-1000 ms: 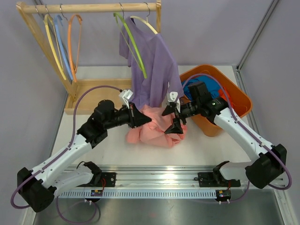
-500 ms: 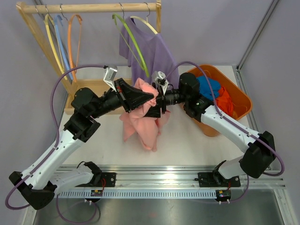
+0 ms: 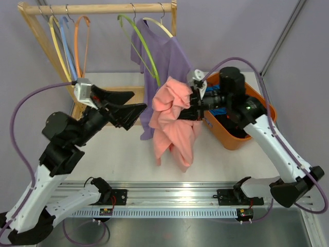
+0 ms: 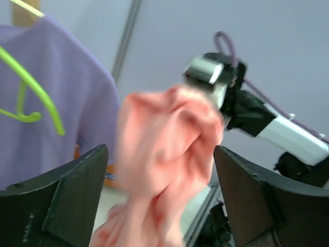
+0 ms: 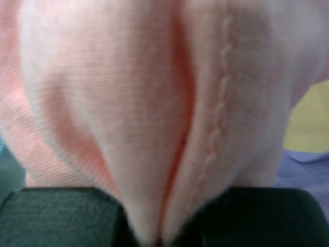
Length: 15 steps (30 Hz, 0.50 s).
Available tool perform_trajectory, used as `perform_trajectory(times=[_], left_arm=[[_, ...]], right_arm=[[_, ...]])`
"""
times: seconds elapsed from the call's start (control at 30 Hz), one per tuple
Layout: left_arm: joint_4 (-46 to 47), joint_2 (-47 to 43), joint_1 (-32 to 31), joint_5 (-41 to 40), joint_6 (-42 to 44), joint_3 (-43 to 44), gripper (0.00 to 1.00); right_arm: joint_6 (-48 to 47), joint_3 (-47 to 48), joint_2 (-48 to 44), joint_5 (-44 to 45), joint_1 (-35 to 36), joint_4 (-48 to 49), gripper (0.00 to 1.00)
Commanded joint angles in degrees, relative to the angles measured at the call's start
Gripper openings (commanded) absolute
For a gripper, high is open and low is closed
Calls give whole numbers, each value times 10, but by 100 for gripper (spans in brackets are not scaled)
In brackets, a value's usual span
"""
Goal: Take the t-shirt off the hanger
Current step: Place the tshirt into the basket
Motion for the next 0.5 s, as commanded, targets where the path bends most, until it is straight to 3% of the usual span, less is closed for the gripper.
perform_trajectory(times=[0.0, 0.1, 0.3, 0.47], left_arm=[[-98, -47, -2, -104, 75, 28, 92], [-161, -68, -2, -151, 100, 29, 98], [-235, -99, -2, -201, 109, 15, 99], [-250, -127, -2, -213, 100, -21, 99]], right_arm=[[-99, 96, -48, 29, -60, -150, 0], [-111, 162, -51, 62, -103, -195, 0], [-117, 288, -29, 241, -179, -195, 0], [-54, 434, 45, 188, -359, -212, 0]])
